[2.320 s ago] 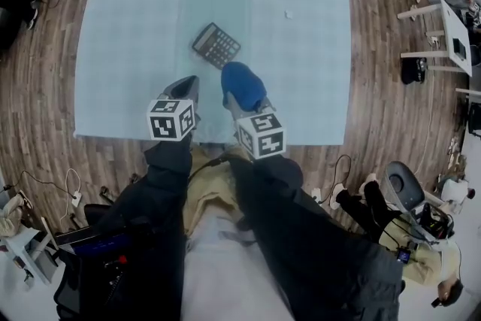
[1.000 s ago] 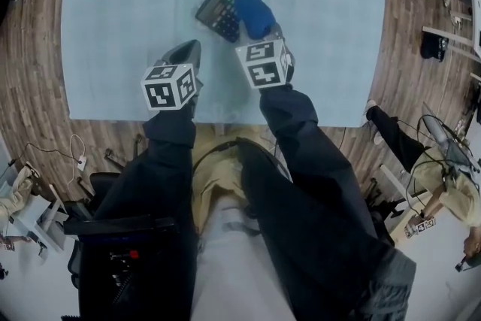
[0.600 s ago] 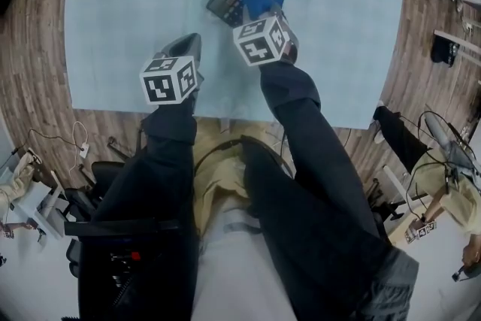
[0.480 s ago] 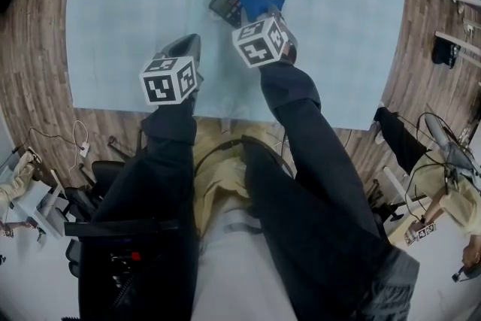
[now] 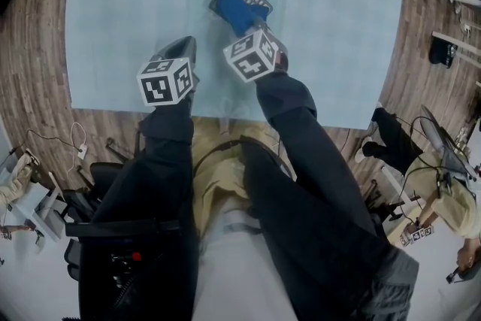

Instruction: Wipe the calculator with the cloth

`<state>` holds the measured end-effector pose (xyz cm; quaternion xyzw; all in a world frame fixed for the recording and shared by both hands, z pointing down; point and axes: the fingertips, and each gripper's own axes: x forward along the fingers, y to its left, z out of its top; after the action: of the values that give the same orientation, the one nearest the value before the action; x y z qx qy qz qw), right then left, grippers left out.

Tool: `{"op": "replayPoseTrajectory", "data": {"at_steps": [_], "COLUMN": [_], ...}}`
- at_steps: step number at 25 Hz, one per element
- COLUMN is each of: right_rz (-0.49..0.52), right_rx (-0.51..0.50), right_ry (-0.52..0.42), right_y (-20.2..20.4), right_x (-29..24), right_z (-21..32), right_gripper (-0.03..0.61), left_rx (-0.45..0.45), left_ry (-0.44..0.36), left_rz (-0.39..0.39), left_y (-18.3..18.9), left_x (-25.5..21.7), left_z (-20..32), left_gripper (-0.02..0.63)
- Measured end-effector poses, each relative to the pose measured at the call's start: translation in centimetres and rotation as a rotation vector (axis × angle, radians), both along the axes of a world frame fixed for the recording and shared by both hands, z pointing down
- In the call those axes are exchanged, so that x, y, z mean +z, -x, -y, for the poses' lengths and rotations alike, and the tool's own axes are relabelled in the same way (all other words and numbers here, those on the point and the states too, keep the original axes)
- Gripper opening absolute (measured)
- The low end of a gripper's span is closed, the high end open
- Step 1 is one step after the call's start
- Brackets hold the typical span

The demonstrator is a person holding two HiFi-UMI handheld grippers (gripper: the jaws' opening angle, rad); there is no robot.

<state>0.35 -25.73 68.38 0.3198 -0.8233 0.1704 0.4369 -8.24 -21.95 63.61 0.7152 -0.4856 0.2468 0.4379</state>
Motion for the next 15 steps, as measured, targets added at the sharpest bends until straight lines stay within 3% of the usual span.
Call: {"op": "replayPoseTrajectory", "data": {"at_steps": [5, 15], "right_rz": [0.047, 0.125], "right_rx": [-0.029, -0.053], "right_ry": [0.034, 0.095], "right_y": [1.3, 2.2], "right_x": [-0.7, -1.3], "right_z": [-3.9, -5.0], "right_gripper": [0.061, 0.061], "left_rx": [-0.013, -0.040], "left_ry": [-0.004, 0.002], "left_rz": [-0.009, -0.016], "left_y": [0.1, 0.6], "left_x": [-0.4, 0.2], "left_z": [-1.6, -0.3], "left_gripper": [-0.002, -0.002]}}
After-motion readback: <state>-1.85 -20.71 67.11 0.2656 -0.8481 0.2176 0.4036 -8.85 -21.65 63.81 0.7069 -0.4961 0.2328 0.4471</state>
